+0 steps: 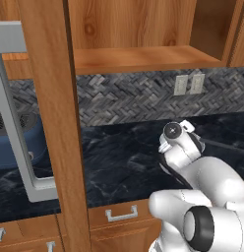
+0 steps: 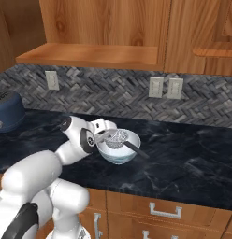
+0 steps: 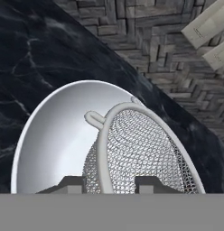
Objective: Open the cabinet and setup a tea strainer by placing it in the bowl upright.
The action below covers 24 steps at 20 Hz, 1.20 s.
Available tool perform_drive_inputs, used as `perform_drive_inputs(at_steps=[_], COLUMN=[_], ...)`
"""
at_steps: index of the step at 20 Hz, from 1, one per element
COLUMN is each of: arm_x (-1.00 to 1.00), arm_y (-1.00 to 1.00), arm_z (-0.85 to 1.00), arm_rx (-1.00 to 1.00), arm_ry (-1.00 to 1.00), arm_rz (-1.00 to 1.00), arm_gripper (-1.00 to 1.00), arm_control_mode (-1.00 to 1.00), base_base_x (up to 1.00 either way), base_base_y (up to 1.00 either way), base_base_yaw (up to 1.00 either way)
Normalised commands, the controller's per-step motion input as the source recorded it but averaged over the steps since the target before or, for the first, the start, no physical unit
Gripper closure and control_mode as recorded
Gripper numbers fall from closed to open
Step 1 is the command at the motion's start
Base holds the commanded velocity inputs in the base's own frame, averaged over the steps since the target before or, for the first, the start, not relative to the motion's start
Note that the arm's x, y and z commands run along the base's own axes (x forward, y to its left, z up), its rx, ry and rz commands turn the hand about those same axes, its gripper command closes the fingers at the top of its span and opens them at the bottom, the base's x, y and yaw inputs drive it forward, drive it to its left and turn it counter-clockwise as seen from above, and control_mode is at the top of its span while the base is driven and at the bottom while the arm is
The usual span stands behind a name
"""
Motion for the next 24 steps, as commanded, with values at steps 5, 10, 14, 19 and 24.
perform_drive_inputs(at_steps=[5, 10, 14, 19, 24], arm_x=[0.2, 0.13, 0.01, 0.0, 0.0], arm_y=[-0.08, -0.03, 0.0, 0.0, 0.0], arm_z=[-0.25, -0.3, -0.24, -0.12, -0.07], arm_rx=[0.0, 0.0, 0.01, 0.0, 0.01], arm_ry=[0.0, 0.0, 0.0, -0.02, 0.0], arm_rz=[0.0, 0.0, 0.0, 0.0, 0.0], arm_gripper=[1.0, 1.0, 1.0, 1.0, 1.0], arm_control_mode=[-1.0, -1.0, -1.0, -1.0, -1.0], base_base_x=[0.0, 0.0, 0.0, 0.0, 0.0], base_base_y=[0.0, 0.0, 0.0, 0.0, 0.0], base_base_yaw=[0.0, 0.0, 0.0, 0.0, 0.0])
